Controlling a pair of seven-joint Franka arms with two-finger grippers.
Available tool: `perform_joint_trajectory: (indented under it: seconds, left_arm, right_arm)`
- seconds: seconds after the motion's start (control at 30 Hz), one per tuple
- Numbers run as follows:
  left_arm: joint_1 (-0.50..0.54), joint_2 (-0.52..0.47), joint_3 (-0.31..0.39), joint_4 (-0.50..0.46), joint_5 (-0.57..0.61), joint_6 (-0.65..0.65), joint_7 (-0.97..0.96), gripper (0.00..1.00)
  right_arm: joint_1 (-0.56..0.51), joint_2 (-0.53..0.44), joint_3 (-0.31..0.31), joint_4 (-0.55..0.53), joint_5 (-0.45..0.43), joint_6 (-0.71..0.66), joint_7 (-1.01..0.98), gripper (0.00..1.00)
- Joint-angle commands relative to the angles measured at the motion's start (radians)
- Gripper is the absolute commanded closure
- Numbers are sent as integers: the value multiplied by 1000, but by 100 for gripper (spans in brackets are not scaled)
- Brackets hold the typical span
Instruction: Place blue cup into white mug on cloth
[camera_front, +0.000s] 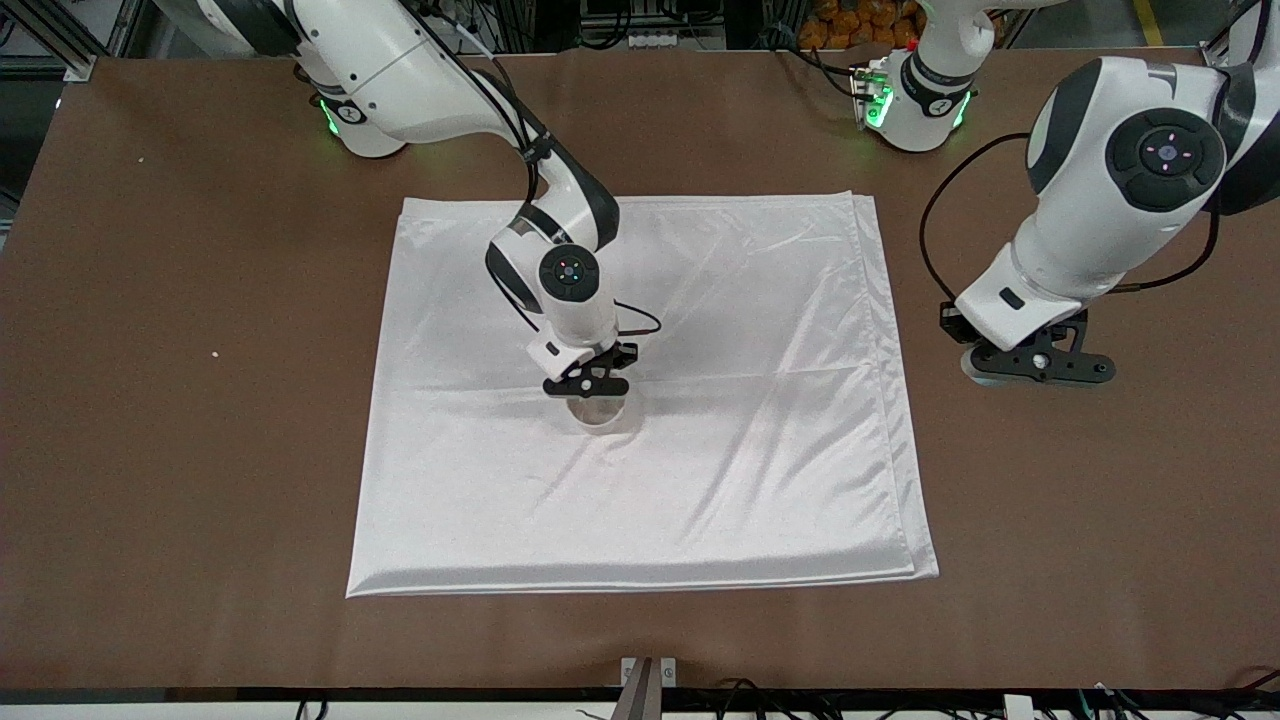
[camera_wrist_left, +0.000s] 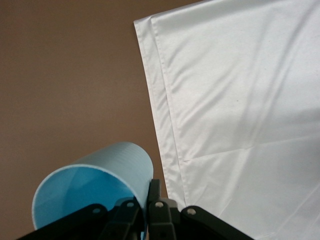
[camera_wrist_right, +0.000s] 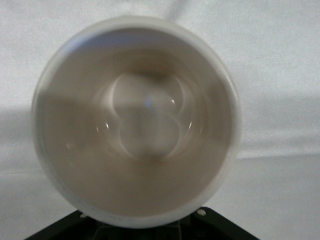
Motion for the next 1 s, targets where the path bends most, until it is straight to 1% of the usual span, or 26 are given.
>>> perform_joint_trajectory:
  seconds: [0.0,0.03,0.07,0.2,0.4,0.6,0.8,0.9,0.97]
  left_arm:
    - [4,-1,-32,16,2,-23,3,100]
    - [4,-2,-39,22,0,-23,3,100]
    - [4,-2,-49,27,0,-23,3,100]
    - [4,-2,-73,44,0,-34,1,100]
    - [4,-2,-128,57,0,-35,-10,100]
    - [4,-4,-179,67,5,-58,1,100]
    - [2,1,-262,82,14,-68,-1,100]
    - [-6,2,-302,85,17,-68,-11,100]
    - [-9,5,-314,87,17,-68,-13,100]
  right_arm:
    - [7,22,-8,29,-20,-9,28,16]
    - [7,22,-8,29,-20,-9,35,4]
    - [7,22,-8,30,-20,-9,46,0]
    - [7,16,-6,33,-18,-10,94,0]
    - [-4,-16,-5,55,-9,-27,95,0]
    - [-33,-108,-5,58,-6,-151,80,0]
    - [-88,-194,1,56,11,-254,-23,0]
    - [-129,-225,0,55,11,-303,-93,0]
    - [-155,-234,0,53,11,-322,-147,0]
